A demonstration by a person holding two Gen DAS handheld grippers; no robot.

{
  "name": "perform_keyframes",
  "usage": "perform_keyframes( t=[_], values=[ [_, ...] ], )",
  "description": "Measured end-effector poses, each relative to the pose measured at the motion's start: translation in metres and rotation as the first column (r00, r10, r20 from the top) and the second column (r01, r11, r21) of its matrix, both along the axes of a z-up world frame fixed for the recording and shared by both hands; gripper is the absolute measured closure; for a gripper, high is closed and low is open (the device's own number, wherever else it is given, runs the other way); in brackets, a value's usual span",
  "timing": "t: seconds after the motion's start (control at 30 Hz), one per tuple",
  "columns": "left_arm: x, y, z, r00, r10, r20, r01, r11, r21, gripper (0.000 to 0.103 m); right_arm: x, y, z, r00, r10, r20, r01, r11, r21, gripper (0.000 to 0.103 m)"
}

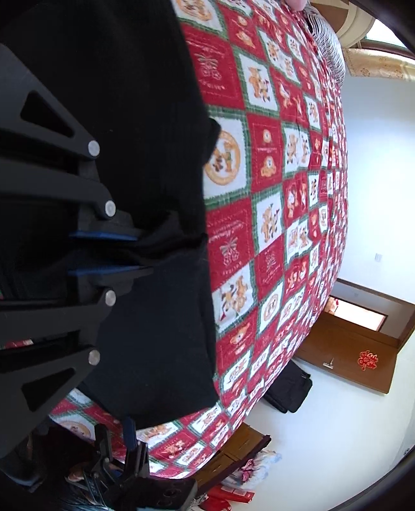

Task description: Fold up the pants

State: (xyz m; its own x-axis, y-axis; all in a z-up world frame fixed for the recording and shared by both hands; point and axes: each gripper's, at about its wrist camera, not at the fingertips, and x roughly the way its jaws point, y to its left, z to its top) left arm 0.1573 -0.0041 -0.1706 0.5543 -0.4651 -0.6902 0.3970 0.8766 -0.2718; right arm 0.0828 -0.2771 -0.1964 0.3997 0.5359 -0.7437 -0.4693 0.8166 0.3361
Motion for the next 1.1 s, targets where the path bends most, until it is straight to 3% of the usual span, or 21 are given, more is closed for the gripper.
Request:
perform_keyframes(
  t=[0.07,0.17,0.23,0.3,0.37,0.47,0.53,0.57,0.77,0.93,1.03,1.1],
  values=[
    [-0.002,0.003,0.0,1.0,0.009,0.001,-0.009,1.0,-0.001,0.079,-0.002,0.001,0.008,1.0,0.012,-0.009,-0.012,1.0,-0.008,0.052],
    [-0.005,0.009,0.007,0.999,0.046,0.029,-0.047,0.999,0.027,0.06,-0.003,-0.005,0.021,1.0,0.009,0.02,-0.009,0.999,0.036,0.052],
    [-0.007,0.01,0.011,0.996,0.069,0.057,-0.071,0.996,0.043,0.04,0.001,-0.009,0.034,0.998,-0.008,0.066,0.003,0.997,0.079,0.052],
    [-0.011,0.009,0.015,0.994,0.066,0.089,-0.07,0.997,0.045,0.034,0.011,-0.013,0.045,0.993,-0.037,0.11,0.023,0.992,0.121,0.051],
    [-0.01,0.003,0.014,0.994,0.048,0.096,-0.056,0.995,0.077,0.032,0.032,-0.018,0.051,0.987,-0.097,0.13,0.076,0.985,0.157,0.037],
    [-0.004,-0.009,0.0,0.995,0.035,0.094,-0.051,0.982,0.18,0.032,0.074,-0.023,0.038,0.979,-0.196,0.063,0.187,0.973,0.132,0.036],
    [-0.004,-0.007,-0.002,0.994,0.039,0.103,-0.056,0.984,0.167,0.028,0.102,-0.027,0.015,0.965,-0.26,-0.025,0.261,0.964,0.056,0.036],
    [-0.003,-0.005,-0.002,0.994,0.042,0.098,-0.057,0.986,0.156,0.028,0.108,-0.029,0.009,0.963,-0.265,-0.048,0.267,0.962,0.063,0.036],
    [-0.021,-0.001,0.005,0.995,0.041,0.091,-0.054,0.987,0.15,0.028,0.079,-0.029,0.032,0.961,-0.273,0.045,0.27,0.96,0.071,0.036],
    [-0.041,-0.005,0.0,0.994,0.01,0.108,-0.03,0.983,0.183,0.02,0.037,0.008,0.038,0.994,-0.076,0.079,0.069,0.993,0.092,0.036],
    [-0.038,-0.008,-0.01,0.993,0.018,0.115,-0.042,0.976,0.212,0.014,0.026,0.037,0.008,0.999,0.036,0.011,-0.036,0.999,0.006,0.036],
    [-0.038,-0.007,-0.007,0.994,0.02,0.108,-0.041,0.978,0.203,0.014,0.021,0.046,0.003,0.996,0.047,0.071,-0.042,0.997,-0.065,0.036]
  ],
)
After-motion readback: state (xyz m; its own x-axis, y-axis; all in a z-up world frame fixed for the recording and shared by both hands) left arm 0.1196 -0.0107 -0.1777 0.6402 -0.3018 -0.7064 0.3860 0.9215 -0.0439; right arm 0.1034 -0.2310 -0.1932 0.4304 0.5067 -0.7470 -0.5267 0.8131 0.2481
